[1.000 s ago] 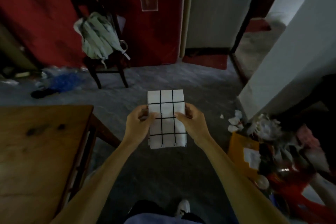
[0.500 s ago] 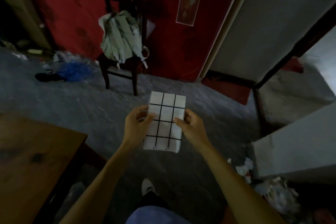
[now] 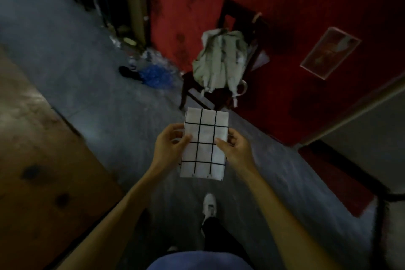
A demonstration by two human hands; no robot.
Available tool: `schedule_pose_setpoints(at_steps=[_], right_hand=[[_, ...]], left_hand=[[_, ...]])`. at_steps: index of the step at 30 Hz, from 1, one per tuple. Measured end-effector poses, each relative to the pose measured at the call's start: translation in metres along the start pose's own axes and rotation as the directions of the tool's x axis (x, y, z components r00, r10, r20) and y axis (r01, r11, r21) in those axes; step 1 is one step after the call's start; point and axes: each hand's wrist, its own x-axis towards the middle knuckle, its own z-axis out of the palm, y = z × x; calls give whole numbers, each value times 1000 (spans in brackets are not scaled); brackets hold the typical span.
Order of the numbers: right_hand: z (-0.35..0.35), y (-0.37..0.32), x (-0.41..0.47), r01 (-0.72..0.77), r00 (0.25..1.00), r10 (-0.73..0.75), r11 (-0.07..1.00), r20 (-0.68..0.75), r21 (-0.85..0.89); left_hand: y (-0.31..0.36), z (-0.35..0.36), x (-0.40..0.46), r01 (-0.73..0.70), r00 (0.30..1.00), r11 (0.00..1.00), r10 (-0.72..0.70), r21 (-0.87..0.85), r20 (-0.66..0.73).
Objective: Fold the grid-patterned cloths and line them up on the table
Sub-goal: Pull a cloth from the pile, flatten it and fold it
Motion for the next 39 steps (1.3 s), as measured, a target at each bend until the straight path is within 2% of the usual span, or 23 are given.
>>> schedule_pose_setpoints(at_steps=[4,8,14,18,26,31,36,39], right_hand=[[38,-12,81,48,978,-46,999,205,-2],[78,-28,156,78,900,-82,997,428,28],[127,-65,222,49,668,-33,999,743,0],[174,-84,233,37,493,-6,999,870,-15],[280,-83,207,141,166,67,986,984,-91],[339,-85,183,264,-5,117,958,993,-111],[391,-85,172,398,-69,191,905,979,-148],[423,-83,160,456,-115,252,873,961,-174]], left_hand=[[-6,-20,48,48,984,999,-46,8,-172],[-7,-38,90,99,916,995,-86,14,-391],[17,-50,105,155,735,987,-136,-31,-664],[24,-60,98,167,553,979,-190,-115,-811],[0,-105,68,153,194,962,-252,-225,-948],[-32,-143,53,75,31,957,-285,-282,-958],[-60,-173,53,58,-38,944,-322,-324,-946],[-71,-192,49,77,-129,932,-342,-354,-931]])
